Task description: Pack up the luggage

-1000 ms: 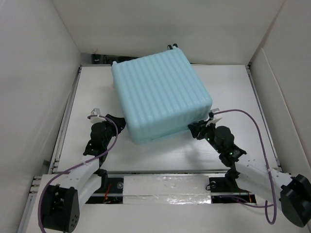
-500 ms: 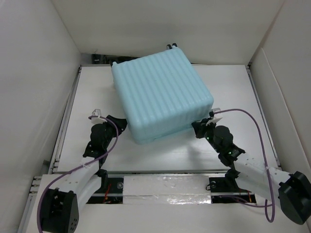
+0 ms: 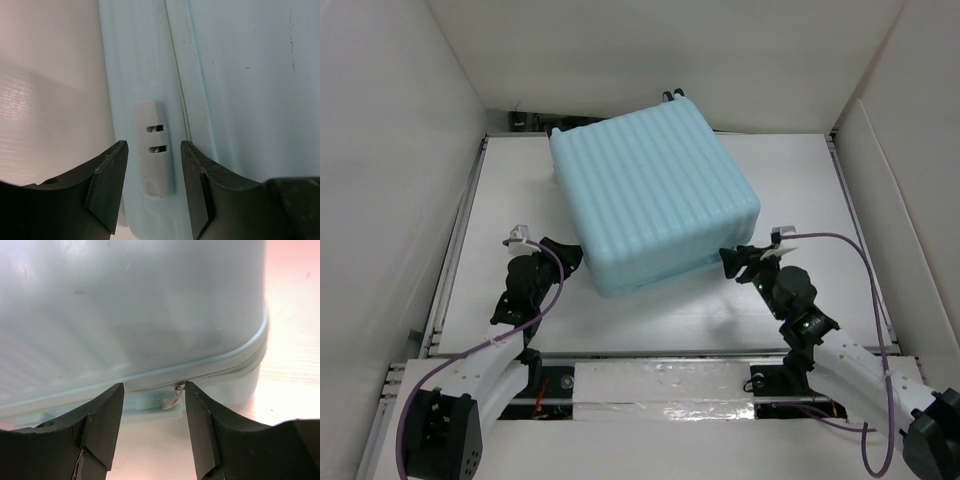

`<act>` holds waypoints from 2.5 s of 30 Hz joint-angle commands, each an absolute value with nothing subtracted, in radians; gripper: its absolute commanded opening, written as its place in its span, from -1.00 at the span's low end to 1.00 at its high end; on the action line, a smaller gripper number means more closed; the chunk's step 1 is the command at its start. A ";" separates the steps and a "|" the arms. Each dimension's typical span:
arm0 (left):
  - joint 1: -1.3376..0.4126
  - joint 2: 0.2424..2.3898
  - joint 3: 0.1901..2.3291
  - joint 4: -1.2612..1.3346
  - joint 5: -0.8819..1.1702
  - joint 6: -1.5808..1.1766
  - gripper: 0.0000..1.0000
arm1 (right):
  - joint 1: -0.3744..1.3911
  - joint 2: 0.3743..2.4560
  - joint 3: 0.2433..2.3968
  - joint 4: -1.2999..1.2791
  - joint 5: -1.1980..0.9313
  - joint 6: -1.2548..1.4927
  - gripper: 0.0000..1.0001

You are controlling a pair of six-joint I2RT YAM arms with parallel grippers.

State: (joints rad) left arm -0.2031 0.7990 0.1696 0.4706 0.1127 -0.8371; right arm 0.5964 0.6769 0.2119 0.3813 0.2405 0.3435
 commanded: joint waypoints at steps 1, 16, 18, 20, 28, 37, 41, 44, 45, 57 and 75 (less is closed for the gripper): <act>-0.219 0.802 0.173 0.518 0.187 -0.822 -0.13 | 0.554 0.652 0.218 0.399 0.240 0.347 0.16; -0.219 0.798 0.176 0.514 0.195 -0.810 -0.13 | 0.413 0.807 0.203 0.552 0.008 0.368 -0.17; -0.219 0.804 0.175 0.522 0.198 -0.814 -0.13 | 0.413 0.810 0.196 0.575 0.008 0.377 -0.25; -0.219 0.805 0.175 0.523 0.199 -0.816 -0.13 | 0.413 0.805 0.204 0.557 0.008 0.374 -0.26; -0.219 0.787 0.186 0.525 0.190 -0.818 -0.14 | 0.413 0.663 0.155 0.471 0.008 0.379 -0.11; -0.219 0.781 0.186 0.522 0.195 -0.816 -0.14 | 0.413 0.778 0.175 0.531 -0.021 0.379 -0.30; -0.219 0.773 0.183 0.518 0.193 -0.815 -0.14 | 0.413 0.816 0.182 0.572 -0.037 0.373 -0.30; -0.219 0.779 0.184 0.522 0.199 -0.815 -0.14 | 0.413 0.857 0.207 0.607 -0.035 0.354 -0.30; -0.219 0.782 0.184 0.523 0.199 -0.815 -0.14 | 0.413 0.871 0.213 0.627 -0.034 0.351 -0.30; -0.219 0.796 0.173 0.537 0.213 -0.811 -0.17 | 0.413 0.927 0.232 0.721 0.011 0.348 -0.42; -0.219 0.836 0.207 0.663 0.270 -0.871 -0.29 | 0.756 0.883 0.469 0.206 -0.044 0.248 -1.00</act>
State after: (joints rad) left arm -0.2005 0.8227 0.1696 0.5117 0.1730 -0.8322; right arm 0.6243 0.8631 0.3454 0.2150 0.0856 0.2741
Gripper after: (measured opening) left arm 0.355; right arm 0.022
